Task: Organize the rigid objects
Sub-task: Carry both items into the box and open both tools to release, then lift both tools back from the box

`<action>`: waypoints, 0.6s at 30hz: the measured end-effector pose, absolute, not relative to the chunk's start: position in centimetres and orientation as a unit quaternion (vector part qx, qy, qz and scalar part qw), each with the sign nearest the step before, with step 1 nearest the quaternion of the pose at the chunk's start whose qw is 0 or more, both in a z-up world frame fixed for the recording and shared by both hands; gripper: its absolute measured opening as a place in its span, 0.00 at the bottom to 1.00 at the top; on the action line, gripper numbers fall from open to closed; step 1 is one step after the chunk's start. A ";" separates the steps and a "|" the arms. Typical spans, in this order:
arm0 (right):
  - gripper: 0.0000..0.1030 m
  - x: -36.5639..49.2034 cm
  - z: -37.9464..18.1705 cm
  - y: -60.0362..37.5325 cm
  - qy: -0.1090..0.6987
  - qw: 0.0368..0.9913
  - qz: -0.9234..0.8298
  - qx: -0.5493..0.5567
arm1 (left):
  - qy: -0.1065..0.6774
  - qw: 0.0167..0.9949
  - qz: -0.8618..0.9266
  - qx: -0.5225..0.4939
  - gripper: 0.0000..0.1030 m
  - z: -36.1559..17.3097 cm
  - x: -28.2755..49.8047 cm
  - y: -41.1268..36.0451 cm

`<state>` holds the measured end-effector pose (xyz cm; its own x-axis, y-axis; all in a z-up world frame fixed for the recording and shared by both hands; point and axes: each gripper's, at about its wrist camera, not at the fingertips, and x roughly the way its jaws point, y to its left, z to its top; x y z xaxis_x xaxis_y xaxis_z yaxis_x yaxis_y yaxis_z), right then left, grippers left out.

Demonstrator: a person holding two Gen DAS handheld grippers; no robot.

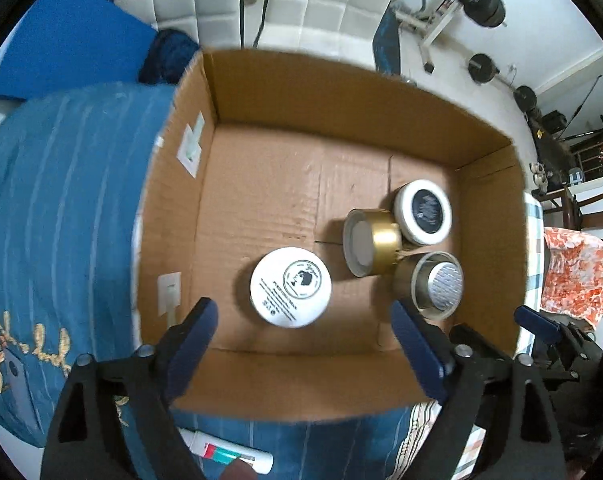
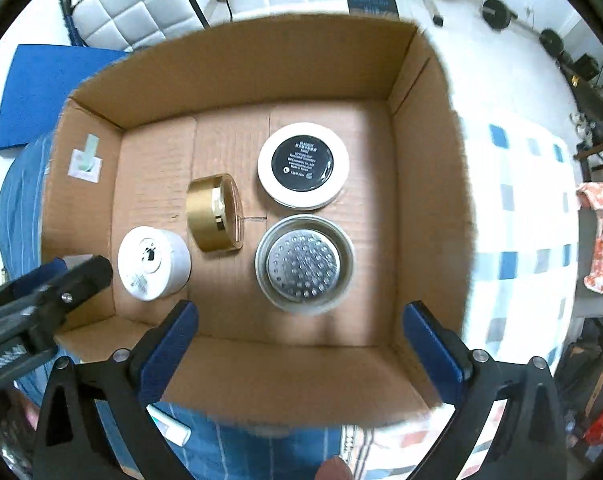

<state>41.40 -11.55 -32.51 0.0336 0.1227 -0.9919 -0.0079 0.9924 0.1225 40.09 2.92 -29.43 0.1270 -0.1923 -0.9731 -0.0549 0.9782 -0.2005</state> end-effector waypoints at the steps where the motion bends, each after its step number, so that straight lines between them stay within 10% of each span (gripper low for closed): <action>1: 1.00 41.2 -32.0 -11.5 0.690 0.723 0.016 0.027 | 0.653 0.751 -0.046 -0.090 0.95 -28.8 39.8 2.9; 18: 1.00 28.9 -15.1 -14.0 0.588 0.808 0.023 0.023 | 0.528 0.848 -0.009 -0.044 0.97 -16.2 28.1 1.8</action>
